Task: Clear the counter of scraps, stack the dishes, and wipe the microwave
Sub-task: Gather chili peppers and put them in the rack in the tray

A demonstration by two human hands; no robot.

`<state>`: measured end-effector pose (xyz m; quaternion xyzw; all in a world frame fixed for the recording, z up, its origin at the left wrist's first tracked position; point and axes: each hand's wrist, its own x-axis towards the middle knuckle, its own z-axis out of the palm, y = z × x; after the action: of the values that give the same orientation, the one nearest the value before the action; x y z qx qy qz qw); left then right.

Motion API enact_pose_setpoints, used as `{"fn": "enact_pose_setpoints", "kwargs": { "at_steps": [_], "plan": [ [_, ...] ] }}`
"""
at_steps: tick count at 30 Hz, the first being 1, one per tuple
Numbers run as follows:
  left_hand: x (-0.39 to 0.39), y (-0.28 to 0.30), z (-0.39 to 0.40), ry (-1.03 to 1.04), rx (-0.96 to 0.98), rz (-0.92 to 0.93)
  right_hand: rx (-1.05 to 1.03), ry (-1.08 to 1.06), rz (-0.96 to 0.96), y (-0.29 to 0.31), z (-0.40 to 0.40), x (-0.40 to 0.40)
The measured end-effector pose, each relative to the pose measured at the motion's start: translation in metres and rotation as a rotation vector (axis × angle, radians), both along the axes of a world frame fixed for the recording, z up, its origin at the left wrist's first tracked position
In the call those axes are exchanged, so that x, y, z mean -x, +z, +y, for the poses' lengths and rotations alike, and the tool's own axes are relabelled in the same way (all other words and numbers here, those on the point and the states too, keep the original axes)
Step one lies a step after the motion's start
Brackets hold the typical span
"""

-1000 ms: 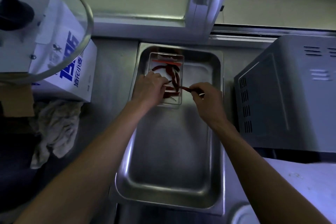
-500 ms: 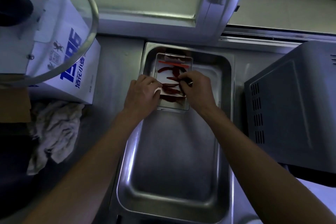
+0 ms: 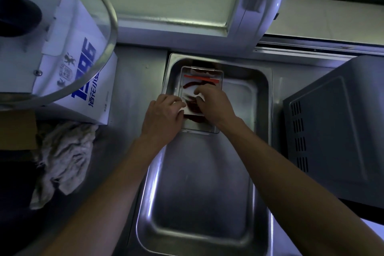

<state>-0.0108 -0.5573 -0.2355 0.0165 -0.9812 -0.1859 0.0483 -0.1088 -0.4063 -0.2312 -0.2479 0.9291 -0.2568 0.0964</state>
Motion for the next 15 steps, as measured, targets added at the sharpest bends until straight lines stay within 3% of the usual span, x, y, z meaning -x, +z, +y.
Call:
{"fn": "enact_pose_setpoints", "kwargs": {
  "at_steps": [10,15],
  "plan": [
    [-0.031,0.032,0.037,0.001,0.032,-0.119,0.157,-0.064,0.068,0.056,0.063,-0.063],
    [-0.064,0.063,0.077,-0.018,0.046,-0.107,0.125,-0.125,-0.069,0.079,0.112,-0.116]
  ]
}}
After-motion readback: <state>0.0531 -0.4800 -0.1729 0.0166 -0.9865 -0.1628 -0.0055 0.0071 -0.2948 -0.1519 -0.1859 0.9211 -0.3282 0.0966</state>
